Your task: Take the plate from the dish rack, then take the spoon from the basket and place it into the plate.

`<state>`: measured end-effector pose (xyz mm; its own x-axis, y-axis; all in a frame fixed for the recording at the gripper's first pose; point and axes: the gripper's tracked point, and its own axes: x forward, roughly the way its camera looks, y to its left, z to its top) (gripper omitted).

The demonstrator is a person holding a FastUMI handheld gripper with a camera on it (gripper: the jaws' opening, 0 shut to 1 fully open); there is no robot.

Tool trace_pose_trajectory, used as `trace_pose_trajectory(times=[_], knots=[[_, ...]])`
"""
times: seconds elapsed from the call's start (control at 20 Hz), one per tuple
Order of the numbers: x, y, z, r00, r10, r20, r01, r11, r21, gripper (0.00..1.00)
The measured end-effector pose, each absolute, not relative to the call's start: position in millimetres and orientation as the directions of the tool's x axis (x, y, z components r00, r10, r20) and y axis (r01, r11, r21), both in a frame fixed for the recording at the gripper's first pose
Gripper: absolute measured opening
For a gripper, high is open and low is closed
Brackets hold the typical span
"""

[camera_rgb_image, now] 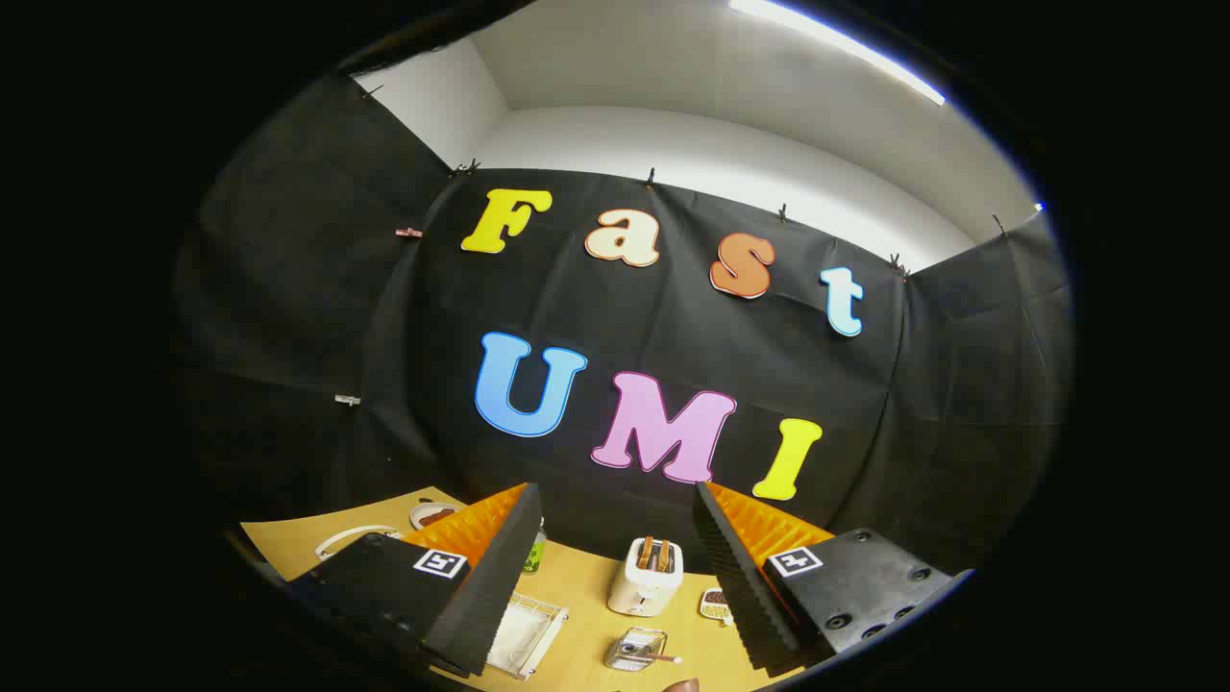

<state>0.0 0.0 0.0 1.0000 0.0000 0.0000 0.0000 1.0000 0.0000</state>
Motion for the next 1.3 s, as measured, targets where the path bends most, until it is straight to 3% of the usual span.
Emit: trace_pose_trajectory(times=[0.8,1.05,1.3], knots=[[4.2,19.5,-5.0,0.998,0.035,-0.05,-0.033,0.999,0.041,0.97],[15.0,34.6,-21.6,0.99,0.073,-0.12,-0.065,0.995,0.073,0.97],[36.9,68.8,-52.8,0.947,0.182,-0.264,-0.144,0.977,0.155,0.98]])
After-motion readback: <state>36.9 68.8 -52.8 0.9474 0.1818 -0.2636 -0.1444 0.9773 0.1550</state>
